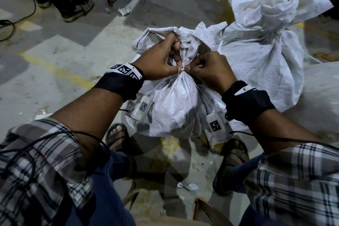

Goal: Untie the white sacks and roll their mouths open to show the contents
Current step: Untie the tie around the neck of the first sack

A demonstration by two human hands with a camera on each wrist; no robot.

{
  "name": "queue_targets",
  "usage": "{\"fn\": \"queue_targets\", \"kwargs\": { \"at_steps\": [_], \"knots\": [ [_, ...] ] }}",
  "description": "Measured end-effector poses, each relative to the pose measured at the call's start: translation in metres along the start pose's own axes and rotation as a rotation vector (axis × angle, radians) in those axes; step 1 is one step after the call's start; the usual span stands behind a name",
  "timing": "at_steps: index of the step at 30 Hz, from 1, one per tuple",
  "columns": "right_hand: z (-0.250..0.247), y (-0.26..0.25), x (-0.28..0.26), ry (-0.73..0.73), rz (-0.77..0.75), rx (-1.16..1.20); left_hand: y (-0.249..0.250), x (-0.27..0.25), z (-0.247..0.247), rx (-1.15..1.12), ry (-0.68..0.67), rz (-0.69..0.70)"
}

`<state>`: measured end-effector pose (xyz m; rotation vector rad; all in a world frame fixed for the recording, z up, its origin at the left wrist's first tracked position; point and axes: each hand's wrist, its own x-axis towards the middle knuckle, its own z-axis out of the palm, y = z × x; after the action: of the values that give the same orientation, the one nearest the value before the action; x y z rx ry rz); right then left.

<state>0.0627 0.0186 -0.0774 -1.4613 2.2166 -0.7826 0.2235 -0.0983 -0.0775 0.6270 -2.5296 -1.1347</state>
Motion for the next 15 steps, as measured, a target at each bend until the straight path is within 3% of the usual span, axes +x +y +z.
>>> {"fn": "queue_targets", "kwargs": {
  "at_steps": [7,15],
  "knots": [
    [0.004,-0.009,-0.004,0.065,-0.028,0.086,-0.005,-0.003,-0.002,-0.026,0.047,-0.007],
    [0.01,-0.006,-0.013,0.199,-0.251,0.21,-0.014,0.0,-0.01,-0.173,0.037,0.012]
  ]
}}
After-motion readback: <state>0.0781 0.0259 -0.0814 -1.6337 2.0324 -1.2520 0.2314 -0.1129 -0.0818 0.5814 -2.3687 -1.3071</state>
